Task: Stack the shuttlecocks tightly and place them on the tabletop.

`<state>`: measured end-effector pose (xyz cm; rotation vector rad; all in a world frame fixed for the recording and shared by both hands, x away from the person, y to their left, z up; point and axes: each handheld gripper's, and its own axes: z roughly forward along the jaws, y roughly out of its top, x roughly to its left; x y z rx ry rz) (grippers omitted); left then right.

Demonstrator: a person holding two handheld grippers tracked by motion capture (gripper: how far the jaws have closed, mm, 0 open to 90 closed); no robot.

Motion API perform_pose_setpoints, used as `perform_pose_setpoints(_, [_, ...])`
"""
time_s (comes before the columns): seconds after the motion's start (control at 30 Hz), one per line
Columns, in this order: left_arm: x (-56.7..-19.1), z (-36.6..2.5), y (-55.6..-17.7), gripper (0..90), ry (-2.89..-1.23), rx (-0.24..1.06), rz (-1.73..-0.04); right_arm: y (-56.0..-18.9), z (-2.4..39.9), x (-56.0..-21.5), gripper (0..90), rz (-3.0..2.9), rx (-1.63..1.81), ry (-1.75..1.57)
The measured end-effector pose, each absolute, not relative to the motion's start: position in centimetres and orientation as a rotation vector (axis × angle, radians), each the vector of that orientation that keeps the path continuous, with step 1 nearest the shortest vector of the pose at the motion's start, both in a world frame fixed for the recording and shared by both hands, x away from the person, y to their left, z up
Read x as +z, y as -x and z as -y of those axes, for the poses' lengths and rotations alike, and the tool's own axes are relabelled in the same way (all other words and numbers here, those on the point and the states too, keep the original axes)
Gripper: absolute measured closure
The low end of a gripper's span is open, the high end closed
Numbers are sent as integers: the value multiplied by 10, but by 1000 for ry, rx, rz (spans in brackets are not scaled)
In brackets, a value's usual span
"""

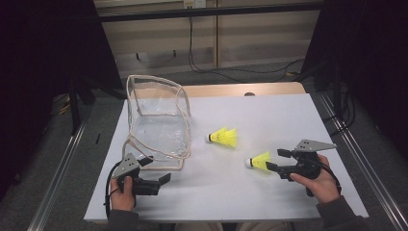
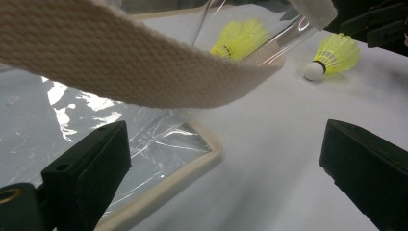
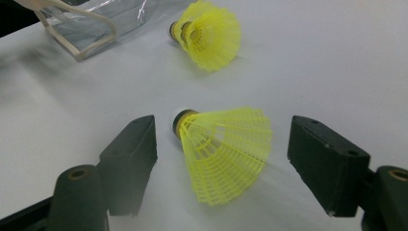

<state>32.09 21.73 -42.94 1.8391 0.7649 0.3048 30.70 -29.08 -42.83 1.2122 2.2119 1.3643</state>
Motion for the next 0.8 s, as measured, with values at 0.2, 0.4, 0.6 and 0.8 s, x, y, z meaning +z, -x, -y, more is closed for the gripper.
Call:
perform_pose_setpoints(0.2, [-429,-217,-321,36,-1845,306,-759,-308,287,-434,195,-2222,1365,-1216])
perform_pose_setpoints(0.4, [-429,-217,-321,36,-1841,305,-762,-309,285,-438,176,-2236,1368,-1207])
perform_pose_setpoints(0.6, [-429,-217,-321,36,-1838,305,-765,-309,282,-442,167,-2253,1374,-1202])
perform_pose_setpoints(0.8, [-429,-217,-321,36,-1840,305,-762,-310,281,-443,164,-2262,1368,-1195])
